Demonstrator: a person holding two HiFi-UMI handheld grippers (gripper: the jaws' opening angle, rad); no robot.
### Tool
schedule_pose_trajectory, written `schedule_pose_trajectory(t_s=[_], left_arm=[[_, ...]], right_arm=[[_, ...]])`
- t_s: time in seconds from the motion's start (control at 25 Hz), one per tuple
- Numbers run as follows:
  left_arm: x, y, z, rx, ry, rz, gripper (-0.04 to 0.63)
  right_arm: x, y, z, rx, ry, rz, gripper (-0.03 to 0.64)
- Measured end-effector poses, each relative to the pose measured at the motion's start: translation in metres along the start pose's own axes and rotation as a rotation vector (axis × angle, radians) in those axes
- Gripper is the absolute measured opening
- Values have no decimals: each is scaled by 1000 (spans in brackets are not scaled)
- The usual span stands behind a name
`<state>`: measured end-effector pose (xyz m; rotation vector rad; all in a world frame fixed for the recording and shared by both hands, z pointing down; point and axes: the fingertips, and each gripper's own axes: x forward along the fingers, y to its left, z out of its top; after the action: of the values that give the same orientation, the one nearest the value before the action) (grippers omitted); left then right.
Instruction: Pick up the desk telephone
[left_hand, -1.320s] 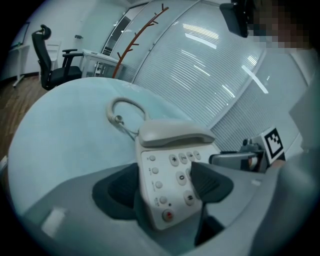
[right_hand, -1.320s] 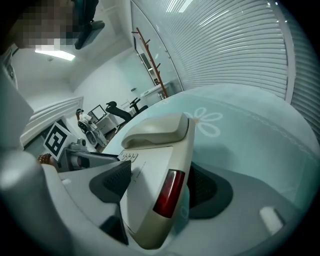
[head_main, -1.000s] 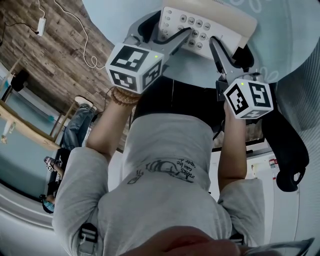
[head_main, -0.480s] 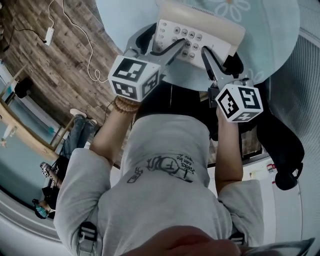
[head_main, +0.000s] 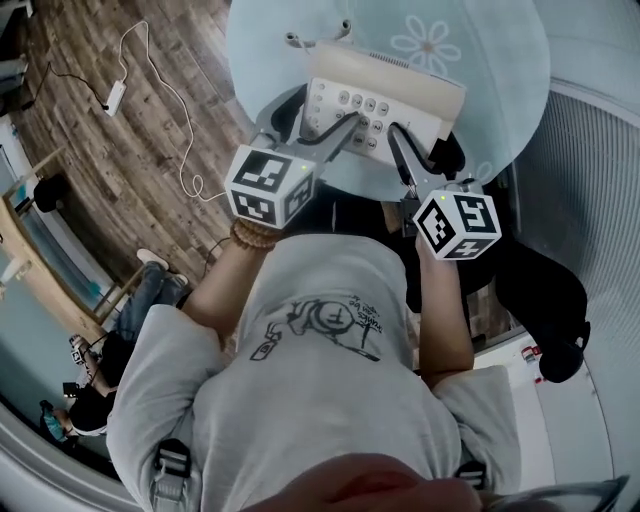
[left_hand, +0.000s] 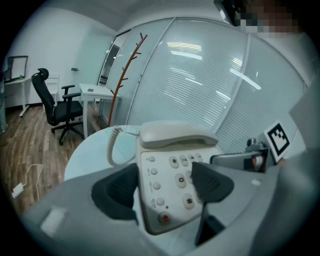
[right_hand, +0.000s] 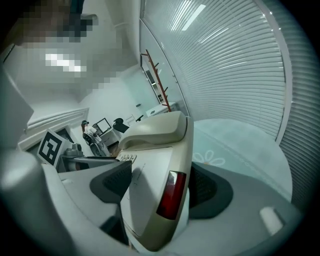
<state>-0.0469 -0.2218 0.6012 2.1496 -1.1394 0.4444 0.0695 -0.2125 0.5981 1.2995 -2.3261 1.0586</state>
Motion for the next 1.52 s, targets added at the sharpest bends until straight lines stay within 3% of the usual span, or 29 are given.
schedule_pose_trajectory(t_s=[0.6,0.92,1.52], left_arm=[[-89,-57,102,69,-139,36,341],[-134,-94,133,144,-210,40,341],[-187,-127,156,196,-279,42,342]], right_arm=[[-79,72,99,-77,-115,5,337],[-129,103,122,-105,-197,0,338],[-178,143,144,-151,-273,1,339]])
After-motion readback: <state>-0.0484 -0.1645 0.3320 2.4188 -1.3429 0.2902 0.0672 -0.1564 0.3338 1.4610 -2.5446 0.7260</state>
